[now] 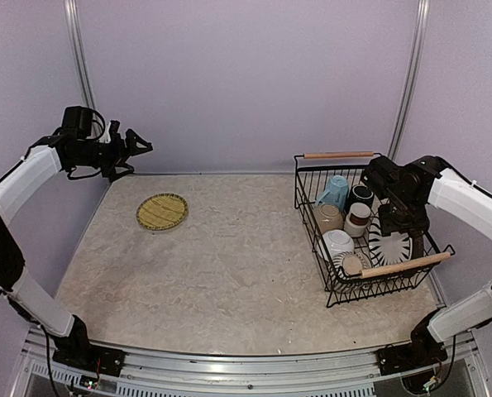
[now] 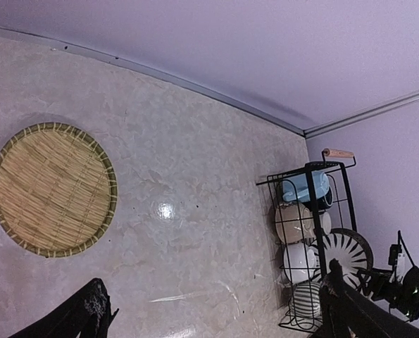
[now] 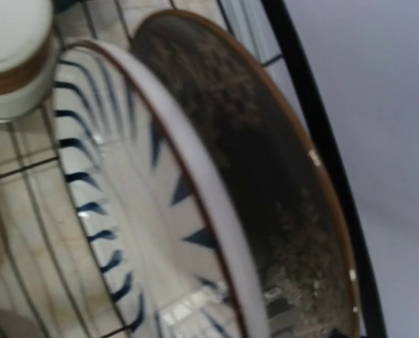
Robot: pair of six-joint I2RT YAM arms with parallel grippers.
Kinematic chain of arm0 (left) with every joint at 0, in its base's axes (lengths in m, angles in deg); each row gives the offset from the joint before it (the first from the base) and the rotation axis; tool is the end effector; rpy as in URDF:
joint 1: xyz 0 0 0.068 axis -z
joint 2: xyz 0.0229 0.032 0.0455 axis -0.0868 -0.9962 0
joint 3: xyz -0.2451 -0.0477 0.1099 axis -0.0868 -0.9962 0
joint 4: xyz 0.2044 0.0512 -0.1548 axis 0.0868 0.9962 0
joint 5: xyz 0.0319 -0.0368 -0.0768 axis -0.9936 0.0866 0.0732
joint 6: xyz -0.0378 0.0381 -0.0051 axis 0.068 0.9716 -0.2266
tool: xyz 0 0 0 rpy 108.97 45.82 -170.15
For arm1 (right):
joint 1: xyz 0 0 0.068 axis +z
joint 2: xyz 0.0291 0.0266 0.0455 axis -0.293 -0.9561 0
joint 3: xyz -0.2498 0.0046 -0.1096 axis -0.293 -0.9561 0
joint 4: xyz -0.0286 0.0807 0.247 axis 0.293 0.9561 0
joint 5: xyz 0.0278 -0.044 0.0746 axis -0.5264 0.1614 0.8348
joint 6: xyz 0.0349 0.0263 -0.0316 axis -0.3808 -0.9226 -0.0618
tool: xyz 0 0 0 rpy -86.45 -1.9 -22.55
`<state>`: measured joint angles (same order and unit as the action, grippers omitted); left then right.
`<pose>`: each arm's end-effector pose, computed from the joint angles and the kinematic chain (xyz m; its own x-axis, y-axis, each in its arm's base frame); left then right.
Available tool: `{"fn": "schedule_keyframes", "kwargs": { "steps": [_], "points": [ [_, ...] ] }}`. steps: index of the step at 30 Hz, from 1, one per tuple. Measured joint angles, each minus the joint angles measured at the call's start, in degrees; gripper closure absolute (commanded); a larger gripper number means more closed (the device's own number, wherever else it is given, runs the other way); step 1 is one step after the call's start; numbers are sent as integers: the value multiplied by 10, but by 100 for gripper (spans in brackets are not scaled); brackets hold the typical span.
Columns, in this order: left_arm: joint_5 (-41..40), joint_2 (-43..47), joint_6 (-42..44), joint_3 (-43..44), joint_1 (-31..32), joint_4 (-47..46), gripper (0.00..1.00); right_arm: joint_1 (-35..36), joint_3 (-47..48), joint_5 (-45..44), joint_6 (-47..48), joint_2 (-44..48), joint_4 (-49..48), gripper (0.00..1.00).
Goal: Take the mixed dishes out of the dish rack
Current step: Grab the plate from the dish rack.
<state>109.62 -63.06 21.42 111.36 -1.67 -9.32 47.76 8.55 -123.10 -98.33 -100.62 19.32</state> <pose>0.3392 -0.0390 0.3611 -0.7570 -0.3813 -0.5306 0.1161 0.7206 -0.6835 0.2062 0.0962 0.3126 -0.8260 0.0817 -0.5578 0.3211 0.8813 -0.3465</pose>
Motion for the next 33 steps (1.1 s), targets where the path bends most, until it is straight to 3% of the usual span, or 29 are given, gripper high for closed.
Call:
{"fn": "schedule_keyframes", "kwargs": {
  "steps": [18, 33],
  "points": [
    [20, 30, 8, -22, 20, -20, 1, -54, -62, -5, 90, -48, -102, 46],
    [20, 30, 12, -24, 20, -24, 1, -60, -72, 6, 151, -22, -134, 81]
  ]
}}
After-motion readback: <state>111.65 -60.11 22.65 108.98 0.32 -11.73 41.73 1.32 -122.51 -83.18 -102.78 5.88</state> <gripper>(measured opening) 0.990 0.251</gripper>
